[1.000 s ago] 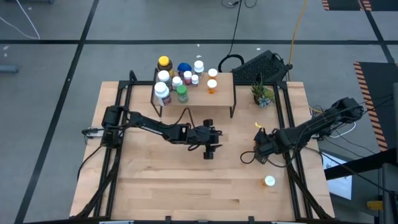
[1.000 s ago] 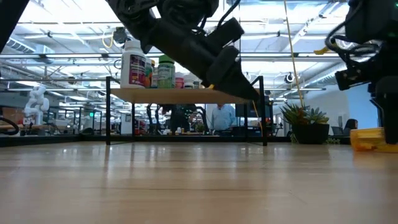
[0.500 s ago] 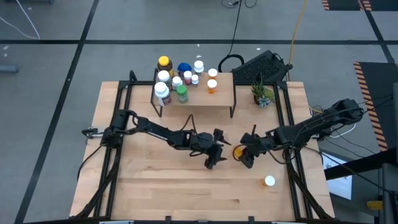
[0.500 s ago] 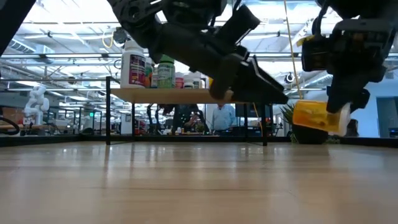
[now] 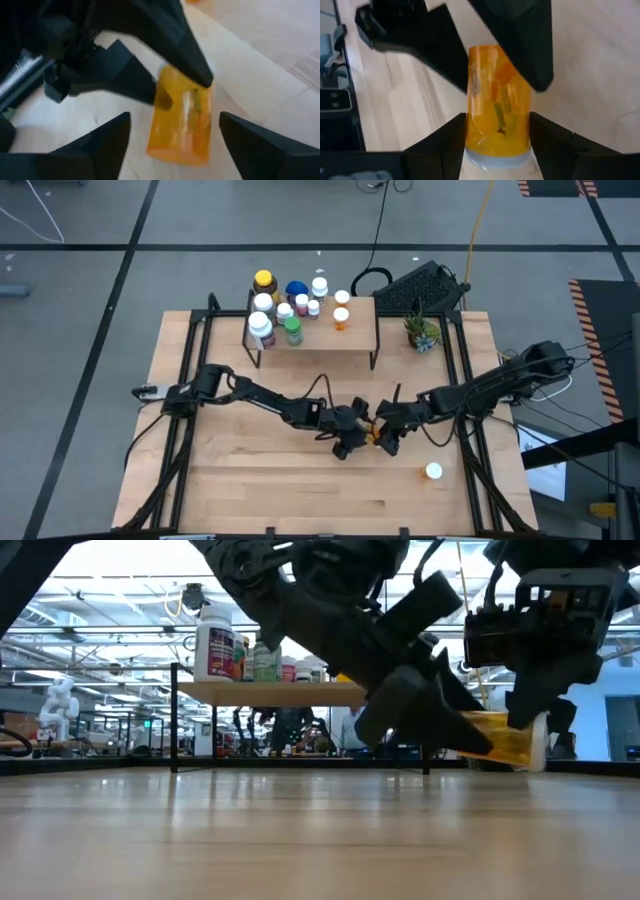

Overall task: Pick and place medicine bottles onto shelf by color
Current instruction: Put the top orange pill bottle on the shelf, aligned with the other orange pill bottle

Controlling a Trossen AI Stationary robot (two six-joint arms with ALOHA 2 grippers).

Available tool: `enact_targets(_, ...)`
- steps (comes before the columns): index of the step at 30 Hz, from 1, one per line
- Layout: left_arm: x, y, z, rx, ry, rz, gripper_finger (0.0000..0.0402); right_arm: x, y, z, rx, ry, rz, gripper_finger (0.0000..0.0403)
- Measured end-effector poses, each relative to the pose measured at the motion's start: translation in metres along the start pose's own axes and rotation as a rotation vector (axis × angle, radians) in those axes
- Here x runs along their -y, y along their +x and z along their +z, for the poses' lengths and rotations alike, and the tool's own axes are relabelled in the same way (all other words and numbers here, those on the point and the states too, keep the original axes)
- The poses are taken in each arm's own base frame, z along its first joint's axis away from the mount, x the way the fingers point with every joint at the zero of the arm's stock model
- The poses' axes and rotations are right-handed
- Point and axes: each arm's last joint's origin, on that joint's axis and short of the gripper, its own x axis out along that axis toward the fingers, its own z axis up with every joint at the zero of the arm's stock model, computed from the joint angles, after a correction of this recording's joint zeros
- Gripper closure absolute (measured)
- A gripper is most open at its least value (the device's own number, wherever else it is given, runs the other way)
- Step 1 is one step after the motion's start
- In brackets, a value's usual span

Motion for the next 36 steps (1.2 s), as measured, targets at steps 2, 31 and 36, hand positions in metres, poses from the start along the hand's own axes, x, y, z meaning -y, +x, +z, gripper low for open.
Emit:
enact_targets(2, 0.000, -0.001, 0.000, -0.003, -0.022, -0.002, 0.0114, 0.001, 0.002, -0.001, -0.018, -0.003, -0.004, 0.0210)
enact_targets(31, -0.043, -0.031, 0.009, 0.011, -0.391, 0.090, 0.0233, -0.013, -0.086, -0.001, 0.451, -0.433, -0.071, 0.0129)
enact_targets(36, -0.064, -0.049, 0.000, 0.113, -0.513, 0.035, 0.0220, -0.013, -0.102, -0.004, 0.550, -0.641, -0.162, 0.0129)
